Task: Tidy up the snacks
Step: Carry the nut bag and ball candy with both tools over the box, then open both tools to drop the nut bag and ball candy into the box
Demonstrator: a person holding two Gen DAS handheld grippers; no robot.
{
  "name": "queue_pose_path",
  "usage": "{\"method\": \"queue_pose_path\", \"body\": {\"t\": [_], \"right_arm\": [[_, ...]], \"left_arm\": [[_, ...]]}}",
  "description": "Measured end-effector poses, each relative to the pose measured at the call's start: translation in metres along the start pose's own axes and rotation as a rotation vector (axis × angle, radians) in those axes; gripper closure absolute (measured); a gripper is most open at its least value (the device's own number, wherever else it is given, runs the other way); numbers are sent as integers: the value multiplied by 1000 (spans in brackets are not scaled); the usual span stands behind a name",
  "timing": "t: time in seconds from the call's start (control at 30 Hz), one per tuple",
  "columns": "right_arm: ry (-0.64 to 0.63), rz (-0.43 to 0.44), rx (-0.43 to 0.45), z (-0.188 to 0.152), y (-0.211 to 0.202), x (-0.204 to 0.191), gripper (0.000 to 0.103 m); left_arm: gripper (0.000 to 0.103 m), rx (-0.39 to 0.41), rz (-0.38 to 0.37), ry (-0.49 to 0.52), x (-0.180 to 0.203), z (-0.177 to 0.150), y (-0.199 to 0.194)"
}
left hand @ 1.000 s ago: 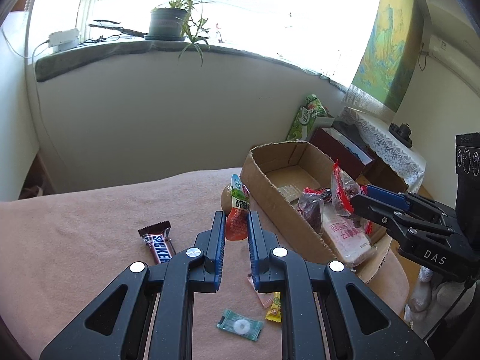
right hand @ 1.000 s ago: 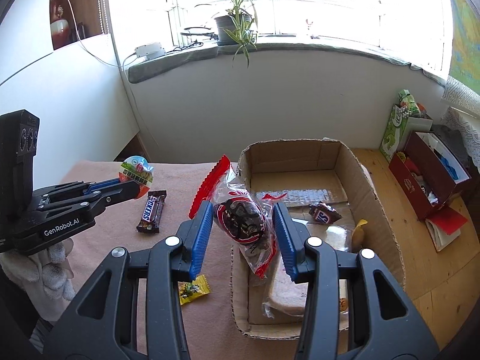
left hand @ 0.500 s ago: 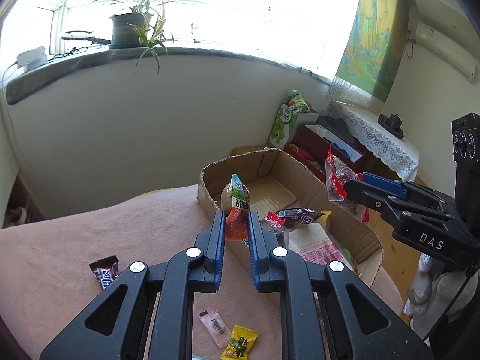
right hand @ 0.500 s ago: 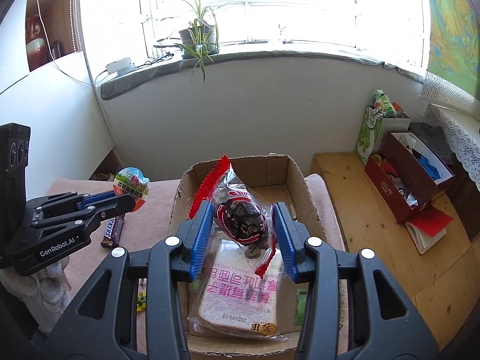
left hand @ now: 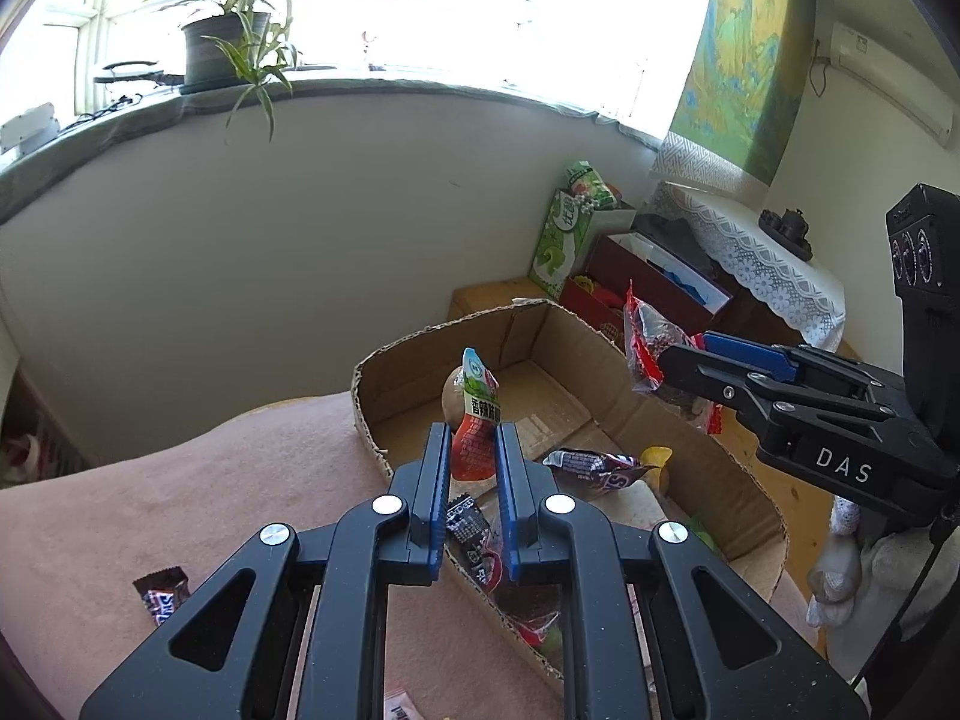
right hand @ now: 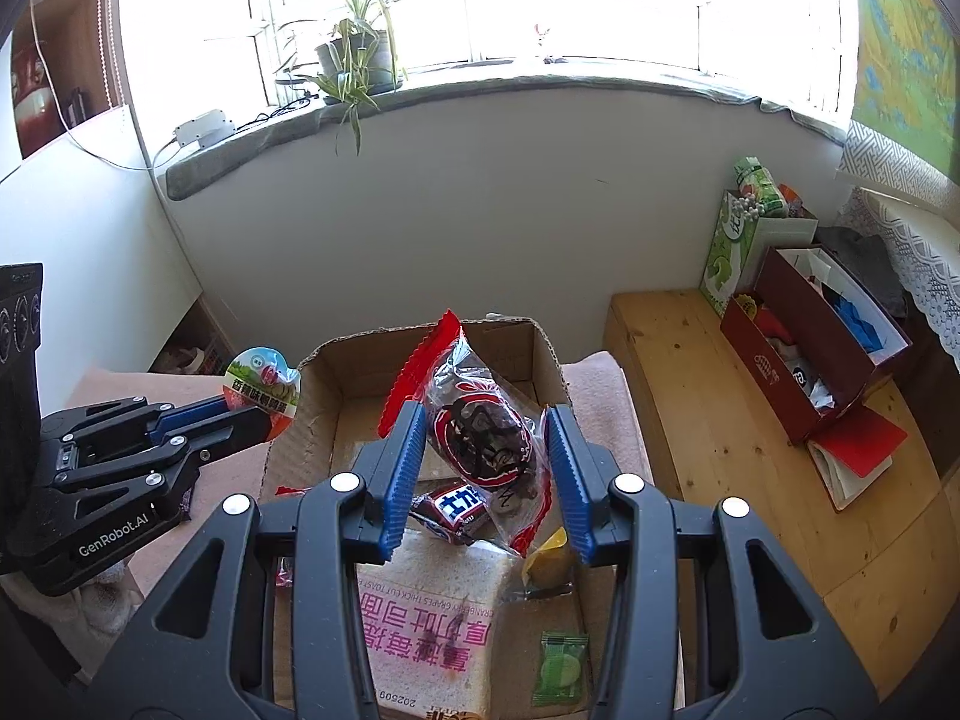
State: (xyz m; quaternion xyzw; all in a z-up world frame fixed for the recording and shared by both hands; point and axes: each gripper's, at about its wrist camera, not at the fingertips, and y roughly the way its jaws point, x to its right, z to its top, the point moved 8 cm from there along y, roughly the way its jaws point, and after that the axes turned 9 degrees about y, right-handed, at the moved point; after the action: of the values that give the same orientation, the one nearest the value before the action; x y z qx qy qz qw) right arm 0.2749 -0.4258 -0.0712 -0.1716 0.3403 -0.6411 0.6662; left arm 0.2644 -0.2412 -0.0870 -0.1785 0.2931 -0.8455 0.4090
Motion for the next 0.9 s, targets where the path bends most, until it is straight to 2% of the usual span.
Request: {"method": "queue_pose_path", "body": {"t": [0.57, 0.77, 0.83, 0.9], "right_arm": [[11, -10, -44, 0, 28, 8, 58], [9, -12, -37, -1, 27, 7, 47], [3, -21, -29, 0, 26, 7, 38], [7, -27, -19, 1, 23, 8, 33]], "left_arm": [[90, -8, -18, 33, 9, 10, 14], [88, -14, -14, 56, 12, 11, 15], [78, -14, -12, 57, 12, 12, 14], [75, -9, -10, 53, 12, 13, 13]]}}
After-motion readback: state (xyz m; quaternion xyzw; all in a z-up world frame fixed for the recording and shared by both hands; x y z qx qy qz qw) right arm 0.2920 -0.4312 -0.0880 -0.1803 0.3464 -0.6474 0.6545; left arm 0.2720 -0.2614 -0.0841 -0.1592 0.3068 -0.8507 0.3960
